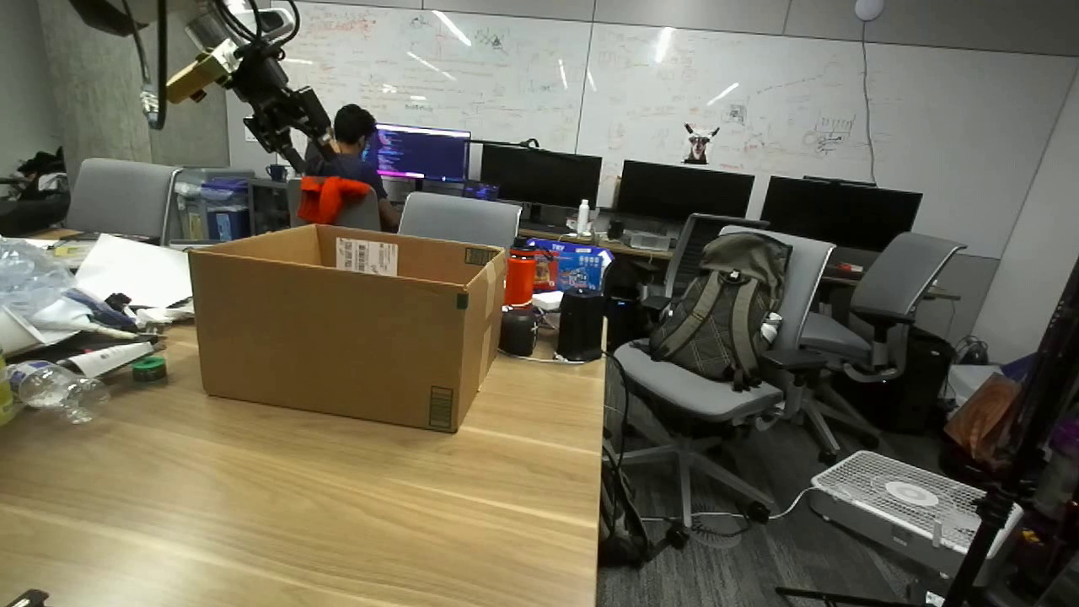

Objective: Put the peach shirt, the green and yellow towels and the pink shirt in the box respectively

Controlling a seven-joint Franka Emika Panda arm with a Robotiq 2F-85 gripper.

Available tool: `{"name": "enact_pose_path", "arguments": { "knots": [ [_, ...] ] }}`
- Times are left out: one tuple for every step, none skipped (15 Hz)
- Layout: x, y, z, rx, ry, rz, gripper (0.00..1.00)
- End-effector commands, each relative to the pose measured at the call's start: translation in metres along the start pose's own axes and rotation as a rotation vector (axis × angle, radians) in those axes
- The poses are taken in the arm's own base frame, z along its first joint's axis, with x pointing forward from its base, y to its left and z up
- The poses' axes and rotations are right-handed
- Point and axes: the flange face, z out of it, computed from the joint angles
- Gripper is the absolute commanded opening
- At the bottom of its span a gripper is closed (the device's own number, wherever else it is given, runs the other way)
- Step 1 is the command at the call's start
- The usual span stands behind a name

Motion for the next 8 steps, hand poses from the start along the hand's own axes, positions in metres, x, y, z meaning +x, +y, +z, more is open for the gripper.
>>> {"name": "enact_pose_path", "arguments": {
  "knots": [
    [-0.009,0.002,-0.023,0.074,-0.078,-0.042,1.00],
    [-0.014,0.001,-0.029,0.095,-0.107,-0.045,1.00],
    [-0.018,0.001,-0.034,0.107,-0.130,-0.049,1.00],
    [-0.023,0.001,-0.040,0.121,-0.157,-0.050,1.00],
    [-0.029,0.003,-0.046,0.121,-0.181,-0.051,1.00],
    [-0.035,0.005,-0.053,0.122,-0.209,-0.052,1.00],
    [-0.041,0.009,-0.060,0.118,-0.235,-0.048,1.00],
    [-0.047,0.014,-0.067,0.109,-0.261,-0.038,1.00]
  ]
}}
